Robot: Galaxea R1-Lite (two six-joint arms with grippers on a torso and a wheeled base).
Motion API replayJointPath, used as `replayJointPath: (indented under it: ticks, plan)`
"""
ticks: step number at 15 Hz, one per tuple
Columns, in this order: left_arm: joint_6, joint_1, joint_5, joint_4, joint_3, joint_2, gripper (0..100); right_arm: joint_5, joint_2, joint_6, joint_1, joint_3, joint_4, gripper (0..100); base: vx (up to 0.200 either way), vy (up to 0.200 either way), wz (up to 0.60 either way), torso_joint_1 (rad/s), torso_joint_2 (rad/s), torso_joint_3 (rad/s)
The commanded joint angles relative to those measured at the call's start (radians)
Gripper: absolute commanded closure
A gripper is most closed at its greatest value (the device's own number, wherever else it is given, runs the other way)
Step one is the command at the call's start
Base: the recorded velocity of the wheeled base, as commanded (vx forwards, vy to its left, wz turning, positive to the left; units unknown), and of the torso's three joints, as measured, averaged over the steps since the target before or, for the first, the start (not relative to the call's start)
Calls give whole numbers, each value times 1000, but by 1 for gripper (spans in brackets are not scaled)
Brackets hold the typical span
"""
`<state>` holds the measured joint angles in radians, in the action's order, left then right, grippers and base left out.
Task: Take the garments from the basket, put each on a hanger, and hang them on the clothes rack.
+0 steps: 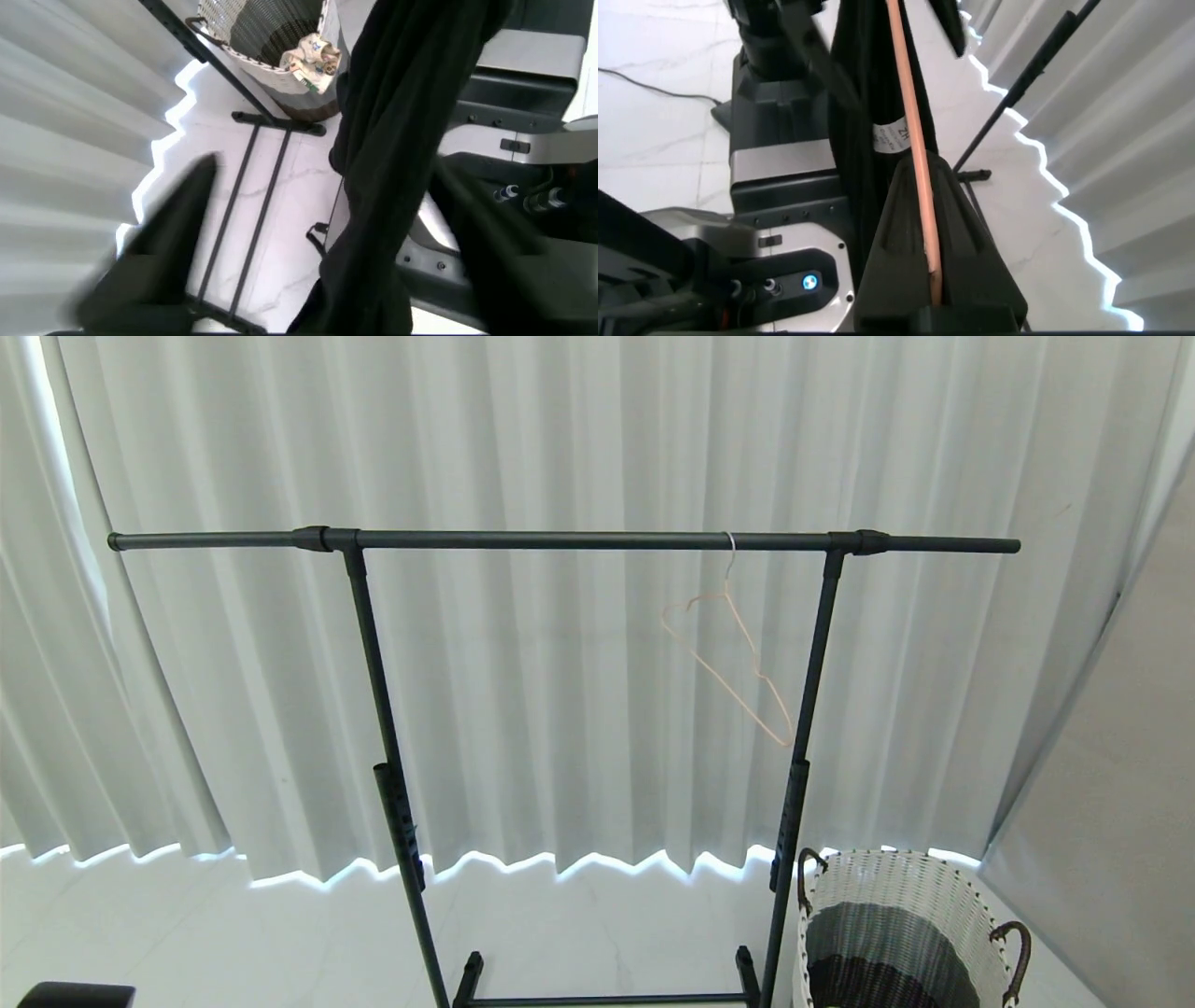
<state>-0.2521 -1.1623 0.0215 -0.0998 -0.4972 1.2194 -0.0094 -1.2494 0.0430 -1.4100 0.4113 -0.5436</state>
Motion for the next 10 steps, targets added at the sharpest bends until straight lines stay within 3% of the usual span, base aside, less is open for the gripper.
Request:
replayJointPath:
  ticks: [1,9,10]
  plan:
    - [1,0,0,0,2,0,100,0,-10,0,-1,1,-2,100,0,0,0,0,0,0]
    - [7,6,-8,0,0,0,100,-8,-10,9,-1,-5,-2,100,0,0,0,0,0,0]
    - [14,9,-9,0,2,0,100,-9,-10,9,-1,-6,-2,0,0,0,0,0,0,0]
